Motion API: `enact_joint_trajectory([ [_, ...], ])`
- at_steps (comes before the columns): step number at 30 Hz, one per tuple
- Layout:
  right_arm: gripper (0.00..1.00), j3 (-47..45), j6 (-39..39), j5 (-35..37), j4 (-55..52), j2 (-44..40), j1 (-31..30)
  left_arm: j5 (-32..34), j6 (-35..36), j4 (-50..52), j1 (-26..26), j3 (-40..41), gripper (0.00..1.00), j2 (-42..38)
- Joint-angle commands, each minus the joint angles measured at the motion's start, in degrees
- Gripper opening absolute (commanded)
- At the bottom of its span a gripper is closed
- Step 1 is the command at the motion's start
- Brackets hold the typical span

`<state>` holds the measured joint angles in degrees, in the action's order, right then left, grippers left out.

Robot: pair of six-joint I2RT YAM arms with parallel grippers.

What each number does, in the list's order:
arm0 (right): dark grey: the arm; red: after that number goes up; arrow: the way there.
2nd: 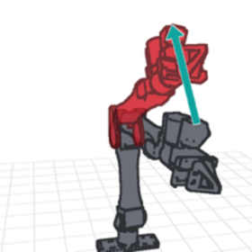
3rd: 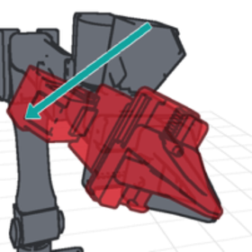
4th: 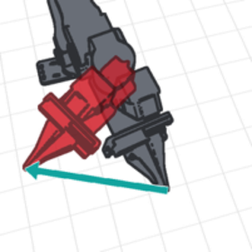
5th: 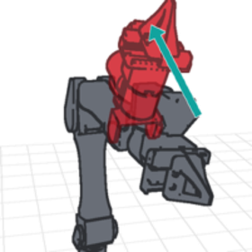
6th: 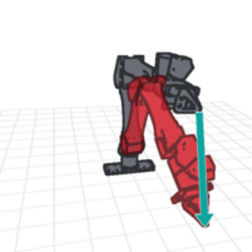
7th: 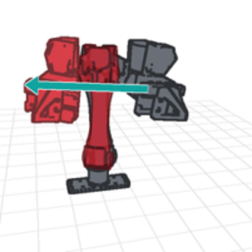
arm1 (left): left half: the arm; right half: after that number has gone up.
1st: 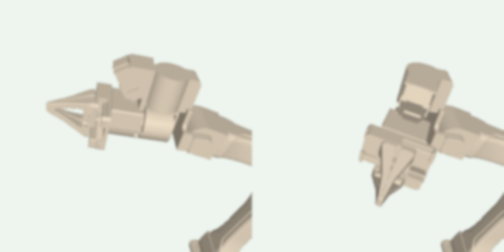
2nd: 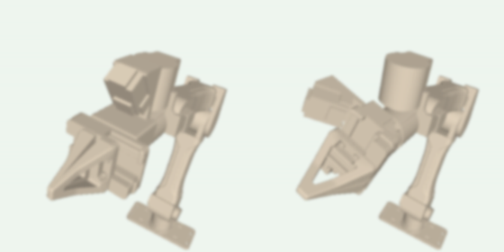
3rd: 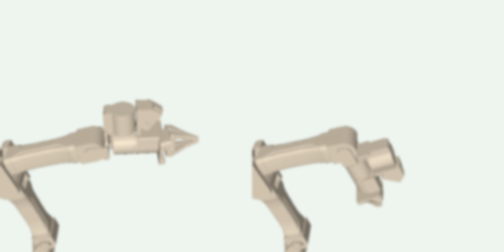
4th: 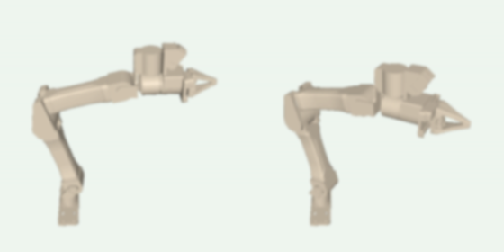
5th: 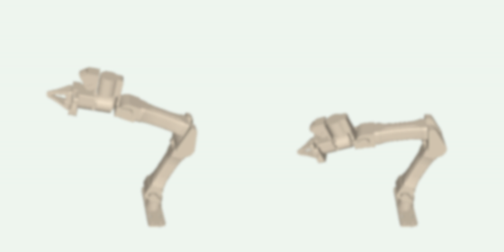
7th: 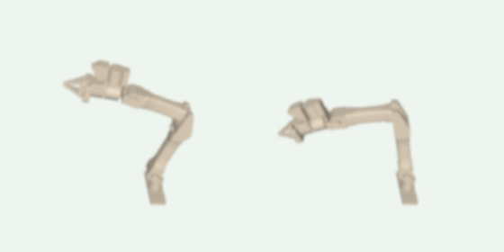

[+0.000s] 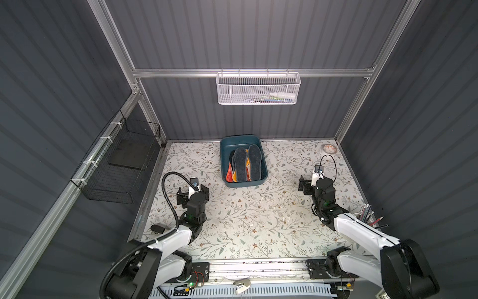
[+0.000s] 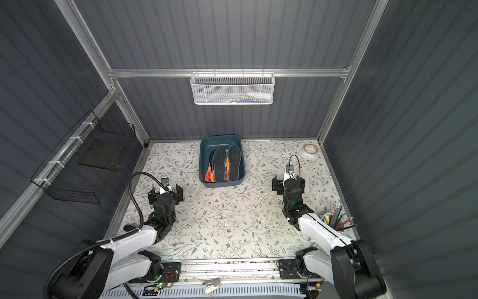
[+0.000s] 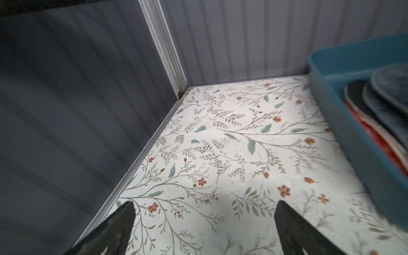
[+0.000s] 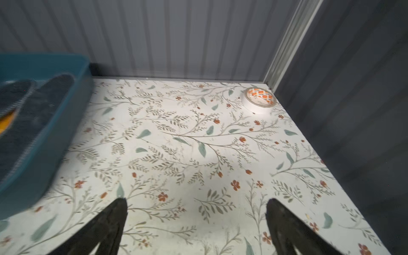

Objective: Put the insoles into the storage box
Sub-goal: Reset both arms

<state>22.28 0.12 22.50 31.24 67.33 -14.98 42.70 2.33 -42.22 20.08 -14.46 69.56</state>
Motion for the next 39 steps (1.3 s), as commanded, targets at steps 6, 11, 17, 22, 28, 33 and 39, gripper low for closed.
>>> enact_joint_trajectory([
  [6,0.99,-3.07,-1.81,-1.26,14.66,0.14,6.27,-16.12,-6.11,-20.3,-11.68,1.38,1.0,13.91],
  [11,0.99,-9.27,1.03,-2.82,14.46,-2.82,7.88,-18.33,-4.65,-19.41,-13.01,-0.84,1.0,16.67],
  [17,0.99,-10.54,-1.24,-7.92,30.51,7.25,10.76,-23.7,-3.9,-26.59,-15.15,-3.38,1.0,28.02],
  [22,0.99,-10.99,-0.97,-11.02,43.69,19.01,12.68,-26.68,-4.88,-11.41,-16.54,-10.47,1.0,27.55],
  [28,0.99,-7.41,-0.13,-15.21,33.62,17.25,14.28,-27.94,-3.43,-12.26,-16.47,-11.65,1.0,28.92],
  [33,0.99,-6.21,0.56,-16.17,30.37,16.65,14.98,-28.21,-3.53,-11.86,-16.47,-11.53,1.0,28.57],
  [39,0.99,-5.94,1.11,-14.68,30.14,16.85,14.98,-28.13,-3.4,-11.84,-16.47,-11.56,1.0,28.63],
])
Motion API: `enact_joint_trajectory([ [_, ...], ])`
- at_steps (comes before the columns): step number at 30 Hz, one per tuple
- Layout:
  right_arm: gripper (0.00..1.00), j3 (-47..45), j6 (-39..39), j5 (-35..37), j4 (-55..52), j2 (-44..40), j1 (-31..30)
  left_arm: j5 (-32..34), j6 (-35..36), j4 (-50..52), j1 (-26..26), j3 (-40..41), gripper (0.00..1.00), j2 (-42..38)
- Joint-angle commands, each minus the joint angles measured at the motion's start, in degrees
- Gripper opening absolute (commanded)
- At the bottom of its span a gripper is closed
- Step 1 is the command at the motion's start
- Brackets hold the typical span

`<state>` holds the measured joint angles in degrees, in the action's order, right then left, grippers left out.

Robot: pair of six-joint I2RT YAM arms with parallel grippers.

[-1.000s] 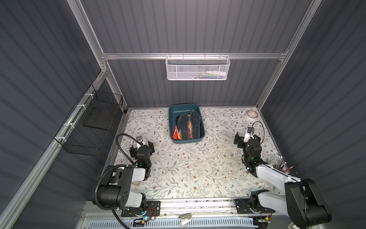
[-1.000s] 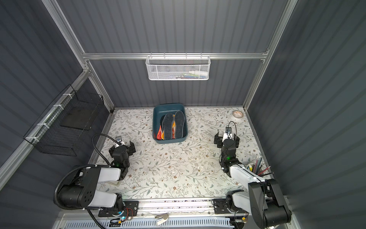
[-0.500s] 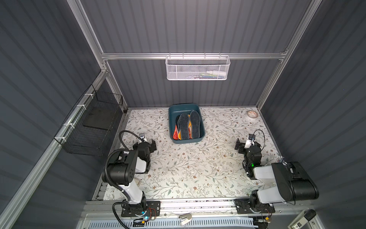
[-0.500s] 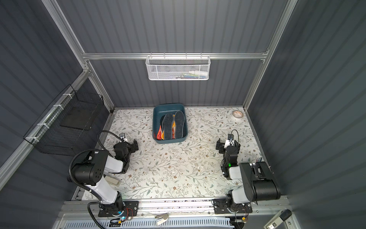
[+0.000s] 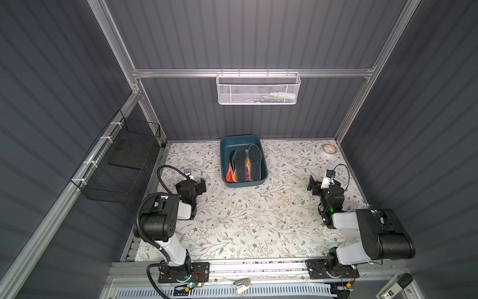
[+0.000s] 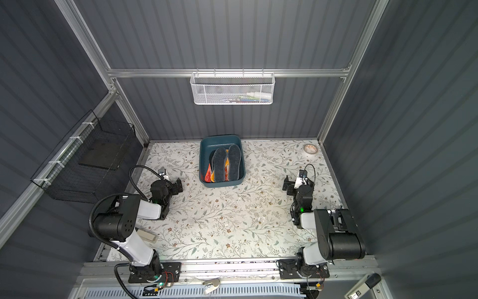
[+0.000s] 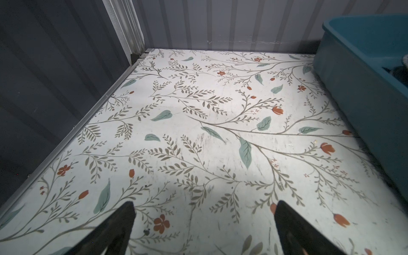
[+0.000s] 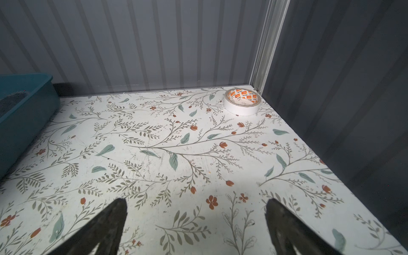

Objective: Put the insoles into the storage box
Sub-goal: Reset both arms

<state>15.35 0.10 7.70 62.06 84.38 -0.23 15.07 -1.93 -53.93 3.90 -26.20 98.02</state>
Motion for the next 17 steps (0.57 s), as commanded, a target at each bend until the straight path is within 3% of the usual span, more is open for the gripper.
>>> enact_joint_trajectory([
  [1,0.99,0.93,1.14,0.16,-0.71,-0.23,0.23,-0.5,0.85,-0.12,-0.3,0.16,1.0,0.16],
  [17,0.99,1.17,1.4,0.65,-1.15,-0.22,0.23,-0.89,1.14,0.77,-0.12,-0.36,1.0,0.33],
])
